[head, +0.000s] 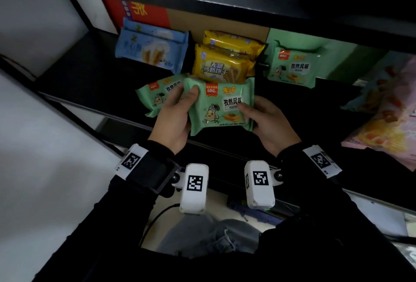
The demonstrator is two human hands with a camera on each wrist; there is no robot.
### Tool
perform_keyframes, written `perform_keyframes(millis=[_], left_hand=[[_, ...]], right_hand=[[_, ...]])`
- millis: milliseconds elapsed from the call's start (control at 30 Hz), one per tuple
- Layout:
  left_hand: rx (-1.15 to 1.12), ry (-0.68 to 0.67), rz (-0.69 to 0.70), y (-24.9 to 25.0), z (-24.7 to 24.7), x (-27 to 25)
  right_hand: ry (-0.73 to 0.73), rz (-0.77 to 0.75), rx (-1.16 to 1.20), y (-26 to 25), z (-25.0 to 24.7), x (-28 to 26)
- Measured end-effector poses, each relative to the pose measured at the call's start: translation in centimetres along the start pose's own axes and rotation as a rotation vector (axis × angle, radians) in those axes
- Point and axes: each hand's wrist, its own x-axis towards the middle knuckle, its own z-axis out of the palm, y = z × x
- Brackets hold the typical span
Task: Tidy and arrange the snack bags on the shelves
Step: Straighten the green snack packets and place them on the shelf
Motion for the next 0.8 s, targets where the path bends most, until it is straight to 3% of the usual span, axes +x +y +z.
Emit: perform_keyframes(millis=[233, 333, 400, 533, 667, 800], left_hand=[[0.001, 0.100, 0.015, 0.0, -1.4, -0.7], [0.211, 0.377, 0.221, 1.4, -3.8, 0.8], [0.434, 0.543, 0.231, 2.3, -6.2, 2.4], [0.621, 0.463, -0.088, 1.9, -8.9, 4.0], [0.592, 0.455, 0.070, 0.6, -8.5, 4.1], [0.584, 0.414, 0.178, 0.1, -8.0, 3.5]], right_hand=[[-0.031, 0.038, -0.026, 1.1, 0.7, 0.1], [0.066, 0.040, -0.015, 1.4, 0.1, 0.0], [0.156, 0.026, -0.047, 1.4, -0.4, 0.0], [0.293, -0.009, -0.067, 1.5, -1.0, 0.2], [0.379, -0.022, -0.128, 1.6, -1.2, 0.3], [0.365, 0.012, -0.151, 1.5, -1.3, 0.4]])
